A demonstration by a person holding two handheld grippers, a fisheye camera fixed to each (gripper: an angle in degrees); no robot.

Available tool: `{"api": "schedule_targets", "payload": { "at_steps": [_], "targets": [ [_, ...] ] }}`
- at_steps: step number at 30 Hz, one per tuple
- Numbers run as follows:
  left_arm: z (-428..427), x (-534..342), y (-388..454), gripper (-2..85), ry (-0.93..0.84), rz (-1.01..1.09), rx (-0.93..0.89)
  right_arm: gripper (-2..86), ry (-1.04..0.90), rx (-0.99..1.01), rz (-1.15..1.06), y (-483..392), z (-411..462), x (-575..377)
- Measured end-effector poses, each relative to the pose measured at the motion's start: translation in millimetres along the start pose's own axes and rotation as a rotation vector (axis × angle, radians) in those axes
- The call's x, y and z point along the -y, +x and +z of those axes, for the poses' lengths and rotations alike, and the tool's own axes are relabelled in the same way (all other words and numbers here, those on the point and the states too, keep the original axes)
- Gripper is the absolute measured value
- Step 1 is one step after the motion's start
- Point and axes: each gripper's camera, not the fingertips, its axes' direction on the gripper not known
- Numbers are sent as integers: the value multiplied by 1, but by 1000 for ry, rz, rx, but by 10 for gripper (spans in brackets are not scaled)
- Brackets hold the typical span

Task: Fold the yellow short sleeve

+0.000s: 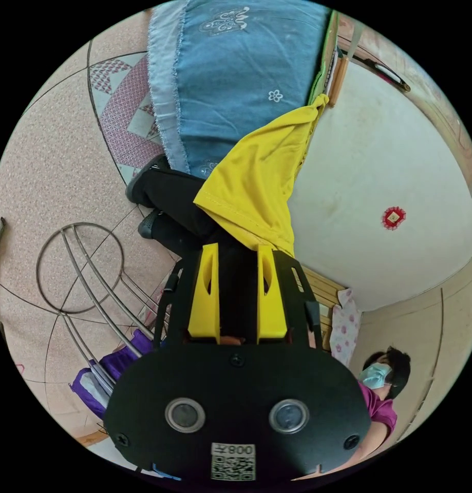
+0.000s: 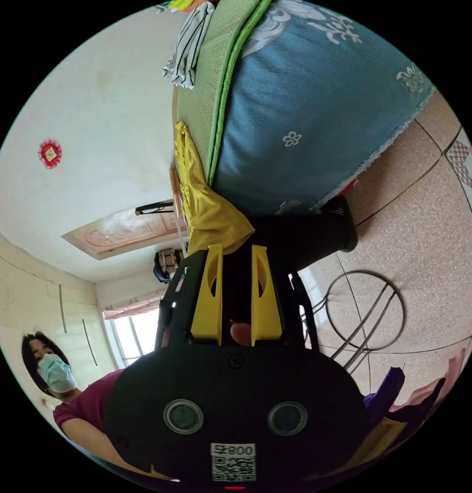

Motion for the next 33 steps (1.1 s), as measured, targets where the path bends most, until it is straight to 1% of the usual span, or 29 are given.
{"api": "schedule_targets", "payload": {
  "at_steps": [4, 12, 22, 28, 33],
  "targets": [
    [-3, -14, 8, 116, -11, 5, -12, 88, -3, 36, -5, 7, 22, 0],
    [-11, -43, 17, 118, 2, -2, -63, 86, -77, 46, 6, 28, 75, -2],
    [-10, -65, 28, 120, 4, -14, -54, 90, -52, 127, 35, 66, 101, -19],
    [-3, -69, 38, 120, -5, -17, -45, 95, -68, 160, 11, 80, 121, -21],
    [2, -68, 47, 120, -8, -19, -34, 93, -74, 228, -32, 88, 134, -17]
  ]
}}
